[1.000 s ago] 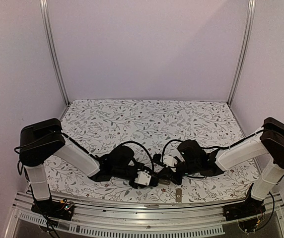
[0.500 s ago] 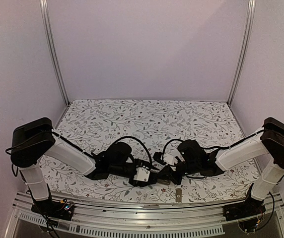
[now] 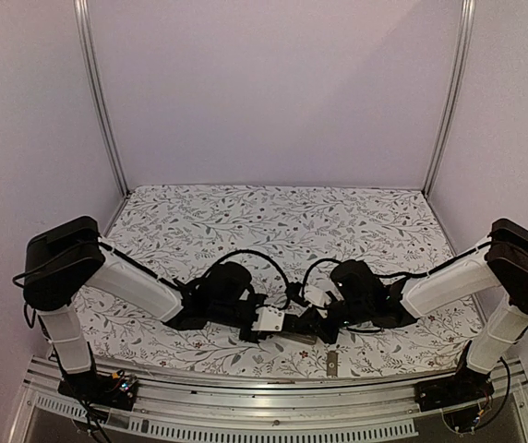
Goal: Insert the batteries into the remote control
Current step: Load the battery into the battery compartment.
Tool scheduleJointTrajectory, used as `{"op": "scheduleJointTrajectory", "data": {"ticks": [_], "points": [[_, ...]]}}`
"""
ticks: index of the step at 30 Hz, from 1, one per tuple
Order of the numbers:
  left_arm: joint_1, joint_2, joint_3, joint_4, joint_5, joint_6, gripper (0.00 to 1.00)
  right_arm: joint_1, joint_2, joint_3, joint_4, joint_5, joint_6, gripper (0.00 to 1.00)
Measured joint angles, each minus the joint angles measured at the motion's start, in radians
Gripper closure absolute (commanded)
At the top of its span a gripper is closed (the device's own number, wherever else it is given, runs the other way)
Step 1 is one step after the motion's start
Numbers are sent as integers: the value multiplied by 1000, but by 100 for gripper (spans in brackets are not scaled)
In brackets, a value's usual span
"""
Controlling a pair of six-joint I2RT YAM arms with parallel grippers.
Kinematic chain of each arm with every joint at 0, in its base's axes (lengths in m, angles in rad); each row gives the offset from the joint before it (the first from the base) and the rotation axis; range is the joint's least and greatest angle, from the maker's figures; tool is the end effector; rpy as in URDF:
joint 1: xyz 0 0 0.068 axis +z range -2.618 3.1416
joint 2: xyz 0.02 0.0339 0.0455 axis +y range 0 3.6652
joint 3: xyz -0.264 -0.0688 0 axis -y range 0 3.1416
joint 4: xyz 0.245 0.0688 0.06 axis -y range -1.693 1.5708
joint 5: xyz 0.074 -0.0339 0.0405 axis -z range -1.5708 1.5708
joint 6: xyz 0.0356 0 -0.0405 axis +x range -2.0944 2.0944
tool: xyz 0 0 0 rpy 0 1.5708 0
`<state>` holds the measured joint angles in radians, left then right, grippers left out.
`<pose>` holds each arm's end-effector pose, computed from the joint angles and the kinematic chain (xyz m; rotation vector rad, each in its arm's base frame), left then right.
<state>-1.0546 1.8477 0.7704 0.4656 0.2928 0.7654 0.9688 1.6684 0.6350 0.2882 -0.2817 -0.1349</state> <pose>0.1636 -0.3091 0.1180 1.8295 1.2098 -0.4830 0.1630 0.2547 0.1231 -1.3818 1.9609 0.7350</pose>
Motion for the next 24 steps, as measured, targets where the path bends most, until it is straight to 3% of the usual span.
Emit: {"op": "scheduleJointTrajectory", "data": {"ticks": [15,24], "points": [[16,12,26,-47,-32,-35,86,0,0,0,0,0,-2,93],[15,13,72,-147,-13,-164,83,0,0,0,-1,3,0,93]]}}
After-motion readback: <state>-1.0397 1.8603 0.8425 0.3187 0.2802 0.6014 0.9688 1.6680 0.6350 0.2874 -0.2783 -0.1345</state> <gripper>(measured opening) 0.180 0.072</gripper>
